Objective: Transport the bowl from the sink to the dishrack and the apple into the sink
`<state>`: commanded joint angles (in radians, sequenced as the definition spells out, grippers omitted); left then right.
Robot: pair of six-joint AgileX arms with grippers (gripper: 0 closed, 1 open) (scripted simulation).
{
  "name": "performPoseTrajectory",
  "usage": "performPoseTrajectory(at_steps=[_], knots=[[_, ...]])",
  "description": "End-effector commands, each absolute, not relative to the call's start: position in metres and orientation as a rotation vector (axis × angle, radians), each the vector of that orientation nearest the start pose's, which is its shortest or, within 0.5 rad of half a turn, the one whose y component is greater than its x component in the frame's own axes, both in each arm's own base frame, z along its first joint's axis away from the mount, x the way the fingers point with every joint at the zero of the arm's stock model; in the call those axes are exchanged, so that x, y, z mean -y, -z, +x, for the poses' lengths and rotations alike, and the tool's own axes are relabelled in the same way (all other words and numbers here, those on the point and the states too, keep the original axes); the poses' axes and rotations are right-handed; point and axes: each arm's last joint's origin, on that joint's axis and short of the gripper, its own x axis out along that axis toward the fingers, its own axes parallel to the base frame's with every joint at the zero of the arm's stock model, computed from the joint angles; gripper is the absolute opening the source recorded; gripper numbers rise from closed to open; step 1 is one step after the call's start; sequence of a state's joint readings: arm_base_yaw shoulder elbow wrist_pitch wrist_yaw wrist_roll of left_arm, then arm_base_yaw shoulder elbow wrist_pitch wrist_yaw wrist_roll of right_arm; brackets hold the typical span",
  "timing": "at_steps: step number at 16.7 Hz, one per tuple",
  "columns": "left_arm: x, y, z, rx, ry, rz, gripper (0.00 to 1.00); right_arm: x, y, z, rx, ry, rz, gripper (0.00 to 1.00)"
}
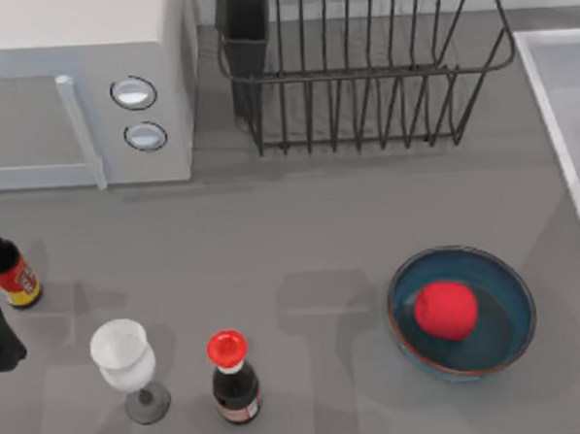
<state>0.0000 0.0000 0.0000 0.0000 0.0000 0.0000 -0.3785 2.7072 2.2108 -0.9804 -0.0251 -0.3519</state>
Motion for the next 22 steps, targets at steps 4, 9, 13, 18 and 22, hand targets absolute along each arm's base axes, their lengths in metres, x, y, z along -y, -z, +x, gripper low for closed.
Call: performPoseTrajectory(at_steps=[4, 9, 13, 18, 22], knots=[[0.0012, -0.1600, 0.1057, 0.000, 0.000, 0.000, 1.00, 0.1845, -0.0484, 0.4847, -1.471, 0.008, 0.007, 0.77], [0.0012, -0.1600, 0.1057, 0.000, 0.000, 0.000, 1.00, 0.1845, -0.0484, 0.4847, -1.471, 0.008, 0.007, 0.40], [0.0012, -0.1600, 0.1057, 0.000, 0.000, 0.000, 1.00, 0.1845, -0.0484, 0.4847, -1.471, 0.008, 0.007, 0.10], [0.0012, -0.1600, 0.1057, 0.000, 0.000, 0.000, 1.00, 0.1845, -0.0484, 0.4847, -1.471, 0.008, 0.007, 0.00], [0.0012, -0.1600, 0.1057, 0.000, 0.000, 0.000, 1.00, 0.1845, -0.0484, 0.4847, -1.471, 0.008, 0.007, 0.00]])
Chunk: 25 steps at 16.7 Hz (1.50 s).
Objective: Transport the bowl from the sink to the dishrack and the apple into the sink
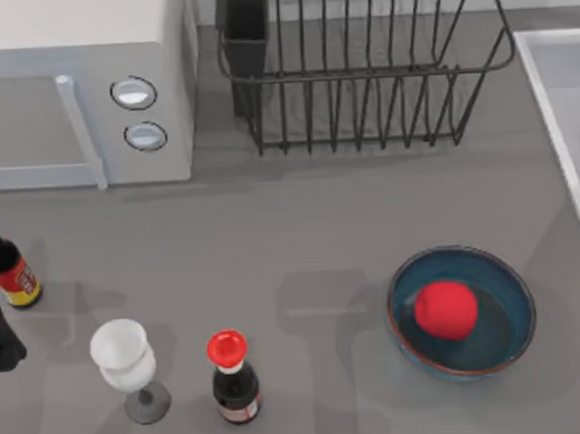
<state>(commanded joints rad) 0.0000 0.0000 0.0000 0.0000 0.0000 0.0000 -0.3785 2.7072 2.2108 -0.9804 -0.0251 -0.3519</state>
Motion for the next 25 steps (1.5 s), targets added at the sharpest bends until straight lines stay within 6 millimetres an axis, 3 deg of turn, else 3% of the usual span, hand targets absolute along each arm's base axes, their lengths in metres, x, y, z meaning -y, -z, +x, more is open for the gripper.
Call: performPoseTrajectory(at_steps=[4, 6, 8, 10, 13, 17, 21, 25], knots=[[0.001, -0.160, 0.106, 0.000, 0.000, 0.000, 1.00, 0.189, -0.063, 0.479, -1.470, 0.008, 0.009, 0.00], [0.001, -0.160, 0.106, 0.000, 0.000, 0.000, 1.00, 0.200, -0.090, 0.466, -1.472, 0.008, 0.011, 0.00], [0.001, -0.160, 0.106, 0.000, 0.000, 0.000, 1.00, 0.212, -0.130, 0.444, -1.471, 0.008, 0.009, 0.00], [0.001, -0.160, 0.106, 0.000, 0.000, 0.000, 1.00, 0.221, -0.177, 0.413, -1.466, 0.007, 0.003, 0.00], [0.001, -0.160, 0.106, 0.000, 0.000, 0.000, 1.00, 0.225, -0.249, 0.351, -1.457, 0.008, -0.006, 0.00], [0.001, -0.160, 0.106, 0.000, 0.000, 0.000, 1.00, 0.208, -0.320, 0.259, -1.447, 0.016, -0.013, 0.00], [0.001, -0.160, 0.106, 0.000, 0.000, 0.000, 1.00, 0.185, -0.348, 0.198, -1.459, 0.012, -0.003, 0.00], [0.001, -0.160, 0.106, 0.000, 0.000, 0.000, 1.00, 0.180, -0.351, 0.185, -1.467, 0.007, 0.005, 0.00]])
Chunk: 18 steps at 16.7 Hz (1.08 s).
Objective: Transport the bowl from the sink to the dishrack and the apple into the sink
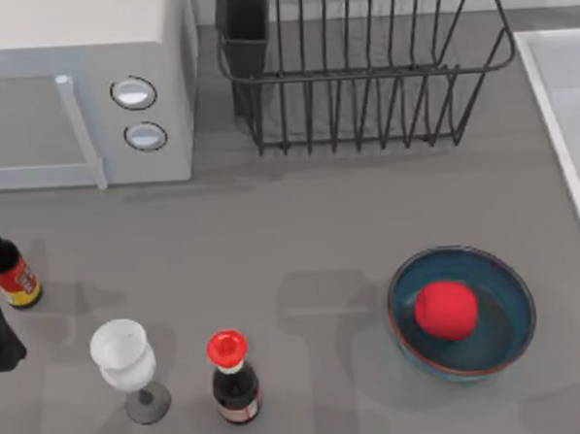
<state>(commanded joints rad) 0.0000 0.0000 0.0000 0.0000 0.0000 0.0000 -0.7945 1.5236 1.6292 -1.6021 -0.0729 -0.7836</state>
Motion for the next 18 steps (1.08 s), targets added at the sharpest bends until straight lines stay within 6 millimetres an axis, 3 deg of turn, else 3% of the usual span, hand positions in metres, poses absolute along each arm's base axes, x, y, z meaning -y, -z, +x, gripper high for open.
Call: performPoseTrajectory(at_steps=[5, 8, 10, 14, 18], knots=[[0.001, -0.160, 0.106, 0.000, 0.000, 0.000, 1.00, 0.177, -0.351, 0.195, -1.456, 0.024, -0.028, 0.00], [0.001, -0.160, 0.106, 0.000, 0.000, 0.000, 1.00, 0.164, -0.352, 0.225, -1.401, 0.082, -0.147, 0.00], [0.001, -0.160, 0.106, 0.000, 0.000, 0.000, 1.00, 0.144, -0.354, 0.255, -1.318, 0.129, -0.252, 0.00], [0.001, -0.160, 0.106, 0.000, 0.000, 0.000, 1.00, 0.072, -0.363, 0.317, -1.027, 0.203, -0.430, 0.00], [0.001, -0.160, 0.106, 0.000, 0.000, 0.000, 1.00, -0.038, -0.379, 0.354, -0.637, 0.202, -0.456, 0.00]])
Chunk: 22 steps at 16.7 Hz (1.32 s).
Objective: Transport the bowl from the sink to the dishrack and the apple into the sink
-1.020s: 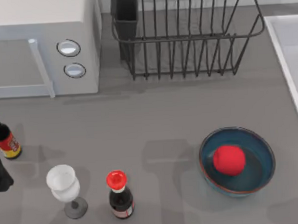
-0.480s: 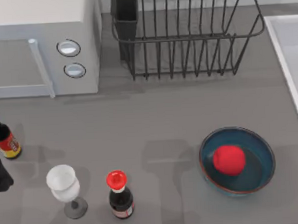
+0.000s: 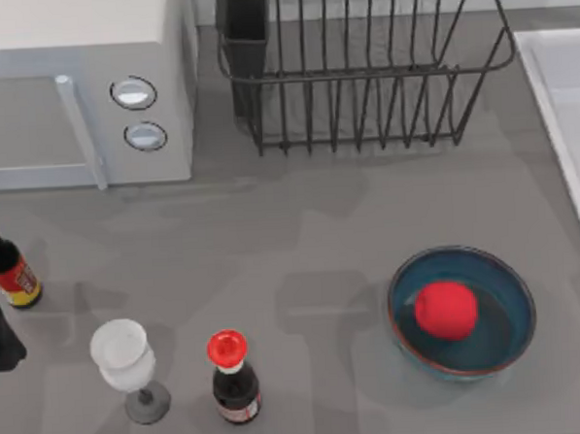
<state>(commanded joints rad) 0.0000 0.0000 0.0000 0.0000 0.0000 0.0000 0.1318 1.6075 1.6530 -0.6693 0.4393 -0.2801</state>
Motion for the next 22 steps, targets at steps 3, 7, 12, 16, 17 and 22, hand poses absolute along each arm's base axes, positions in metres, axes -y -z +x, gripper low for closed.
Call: performPoseTrajectory(at_steps=[3, 7, 12, 16, 17, 22], knots=[[0.001, -0.160, 0.106, 0.000, 0.000, 0.000, 1.00, -0.126, -0.393, 0.350, -0.365, 0.153, -0.361, 0.00], [0.001, -0.160, 0.106, 0.000, 0.000, 0.000, 1.00, -0.218, -0.409, 0.316, -0.115, 0.069, -0.161, 0.00], [0.001, -0.160, 0.106, 0.000, 0.000, 0.000, 1.00, -0.263, -0.419, 0.283, 0.000, 0.010, -0.001, 0.00], [0.001, -0.160, 0.106, 0.000, 0.000, 0.000, 1.00, -0.262, -0.420, 0.282, 0.001, 0.008, 0.002, 0.00], [0.001, -0.160, 0.106, 0.000, 0.000, 0.000, 1.00, -0.262, -0.419, 0.283, 0.001, 0.009, 0.002, 0.00], [0.001, -0.160, 0.106, 0.000, 0.000, 0.000, 1.00, -0.274, -0.372, 0.318, -0.002, 0.021, 0.001, 0.00]])
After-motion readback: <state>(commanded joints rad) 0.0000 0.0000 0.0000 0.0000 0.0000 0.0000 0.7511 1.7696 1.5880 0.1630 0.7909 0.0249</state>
